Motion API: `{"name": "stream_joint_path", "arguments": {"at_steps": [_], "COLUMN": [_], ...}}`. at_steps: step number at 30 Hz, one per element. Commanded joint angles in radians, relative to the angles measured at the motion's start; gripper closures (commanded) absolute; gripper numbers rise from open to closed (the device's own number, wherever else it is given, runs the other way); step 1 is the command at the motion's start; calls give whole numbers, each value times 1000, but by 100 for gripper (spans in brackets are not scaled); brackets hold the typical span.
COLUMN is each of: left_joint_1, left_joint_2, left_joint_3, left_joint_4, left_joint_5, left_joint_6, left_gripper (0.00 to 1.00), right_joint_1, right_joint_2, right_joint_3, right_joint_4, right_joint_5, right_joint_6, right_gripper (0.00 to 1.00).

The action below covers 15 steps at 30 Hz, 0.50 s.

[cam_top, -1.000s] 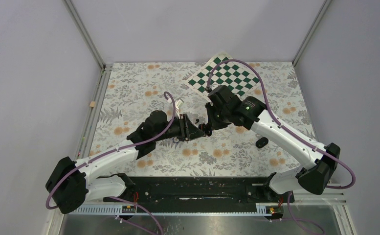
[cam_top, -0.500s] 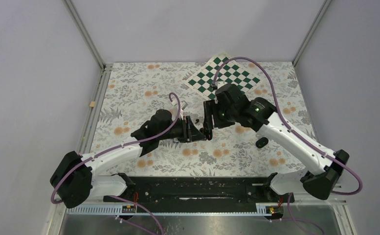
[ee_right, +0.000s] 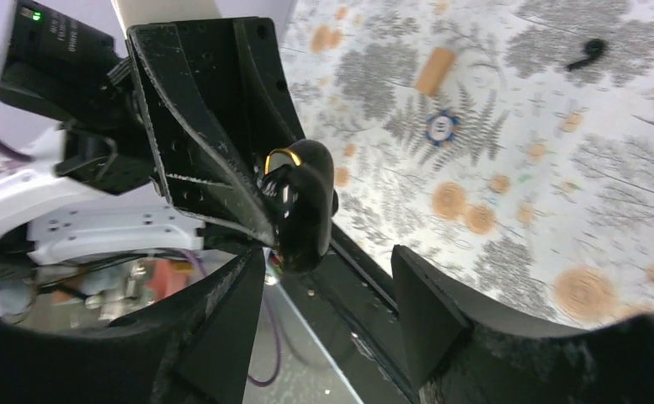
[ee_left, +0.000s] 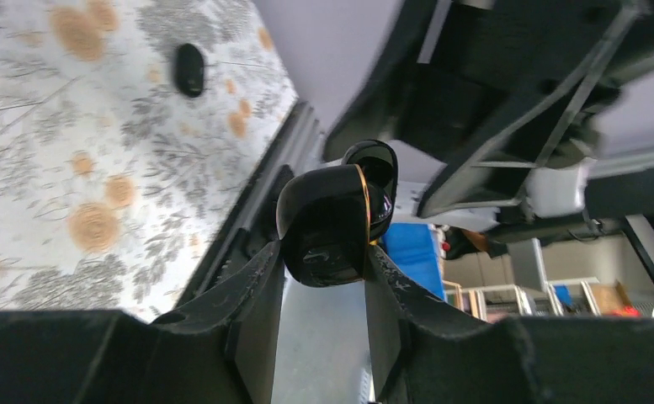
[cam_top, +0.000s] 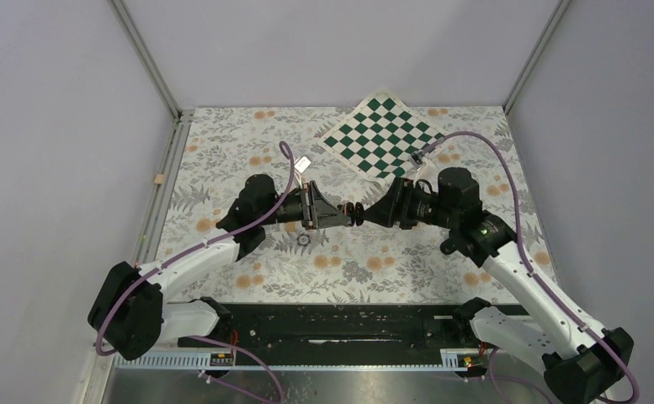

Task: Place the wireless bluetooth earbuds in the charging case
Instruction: Close the charging case at the charging case.

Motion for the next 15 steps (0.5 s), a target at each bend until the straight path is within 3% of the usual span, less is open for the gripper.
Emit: {"name": "stream_joint_path", "arguments": {"at_steps": [1, 9, 15], "left_joint_1": [6, 6, 6], "left_joint_2": [19, 7, 6], "left_joint_3": [9, 21, 23], "left_joint_4": [322, 292, 295], "left_joint_5": [145, 131, 117], "left_joint_6": [-149, -134, -143], "left_gripper": [100, 100, 100], "right_joint_1": [-59, -130, -131], "right_joint_2": [-29, 49, 80], "right_joint_3": [-126, -308, -336], "right_joint_4": [467, 1061, 1203], "right_joint_5": [-255, -346, -360], "right_joint_6": [238, 637, 736], "right_gripper": [37, 44, 44]}}
